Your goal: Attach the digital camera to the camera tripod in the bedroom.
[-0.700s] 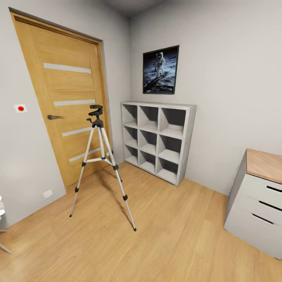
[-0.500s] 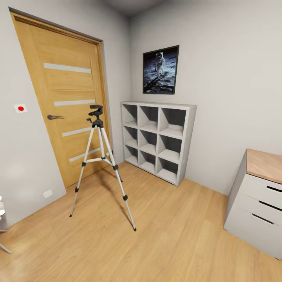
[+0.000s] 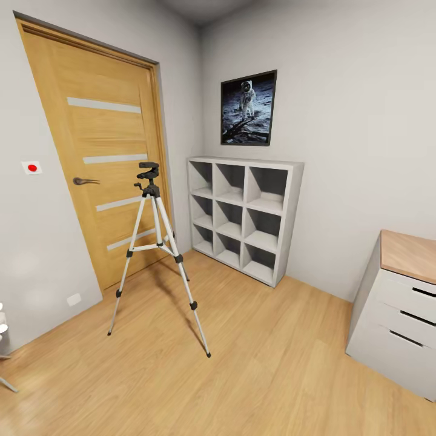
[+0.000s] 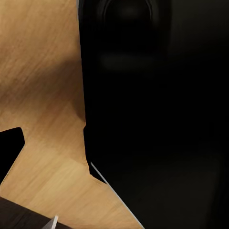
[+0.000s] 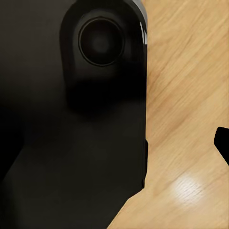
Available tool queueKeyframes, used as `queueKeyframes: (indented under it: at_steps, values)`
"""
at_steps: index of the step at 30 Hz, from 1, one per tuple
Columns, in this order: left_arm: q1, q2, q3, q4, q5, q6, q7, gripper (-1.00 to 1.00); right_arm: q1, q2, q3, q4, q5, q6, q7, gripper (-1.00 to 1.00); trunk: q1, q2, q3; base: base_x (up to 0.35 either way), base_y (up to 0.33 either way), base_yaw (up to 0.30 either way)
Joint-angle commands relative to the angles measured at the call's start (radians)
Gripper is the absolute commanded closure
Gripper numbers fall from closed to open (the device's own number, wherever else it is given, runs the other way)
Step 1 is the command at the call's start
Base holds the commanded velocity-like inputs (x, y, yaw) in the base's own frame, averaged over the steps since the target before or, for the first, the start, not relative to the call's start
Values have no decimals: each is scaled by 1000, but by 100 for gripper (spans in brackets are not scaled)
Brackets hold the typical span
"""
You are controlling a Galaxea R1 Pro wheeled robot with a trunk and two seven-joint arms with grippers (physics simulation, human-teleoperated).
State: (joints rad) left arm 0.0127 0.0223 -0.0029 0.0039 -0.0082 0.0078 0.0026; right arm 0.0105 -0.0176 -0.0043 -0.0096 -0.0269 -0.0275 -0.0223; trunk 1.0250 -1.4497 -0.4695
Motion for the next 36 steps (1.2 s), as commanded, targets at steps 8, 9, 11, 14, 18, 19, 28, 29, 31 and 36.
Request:
queueKeyframes:
  at_steps: [8, 9, 11, 14, 18, 19, 28, 29, 31, 36]
  values:
    - [0, 0, 0, 0, -1, 1, 0, -100, 0, 0, 0, -1, -3, -2, -2, -100, 0, 0, -1, 0, 0, 0]
    - [0, 0, 0, 0, -1, 1, 0, -100, 0, 0, 0, -1, -3, -2, -2, -100, 0, 0, -1, 0, 0, 0]
    - [0, 0, 0, 0, -1, 1, 0, -100, 0, 0, 0, -1, -3, -2, -2, -100, 0, 0, -1, 0, 0, 0]
    - [0, 0, 0, 0, -1, 1, 0, -100, 0, 0, 0, -1, -3, -2, -2, -100, 0, 0, -1, 0, 0, 0]
    - [-18, 17, -7, -6, 2, -16, -2, -100, -17, 2, 5, -13, 7, -1, -1, -100, 0, 0, -1, 0, 0, 0]
    - [-24, 23, -9, -10, 6, -22, -5, -100, -23, 2, 9, -18, 13, 3, 0, -100, 0, 0, -1, 0, 0, 0]
    - [-53, 43, -11, -16, 10, -72, -7, -100, -56, 2, 16, -69, 24, 8, 2, -100, 0, 0, -1, 0, 0, 0]
    - [-54, 43, -11, -17, 11, -76, -7, -100, -57, 2, 16, -75, 24, 8, 2, -100, 0, 0, -1, 0, 0, 0]
    - [-55, 45, -11, -17, 11, -78, -6, -100, -59, 2, 17, -86, 26, 9, 3, -100, 0, 0, -1, 0, 0, 0]
    - [-56, 47, -11, -17, 11, -80, -6, -100, -60, 2, 17, -111, 28, 9, 4, -100, 0, 0, -1, 0, 0, 0]
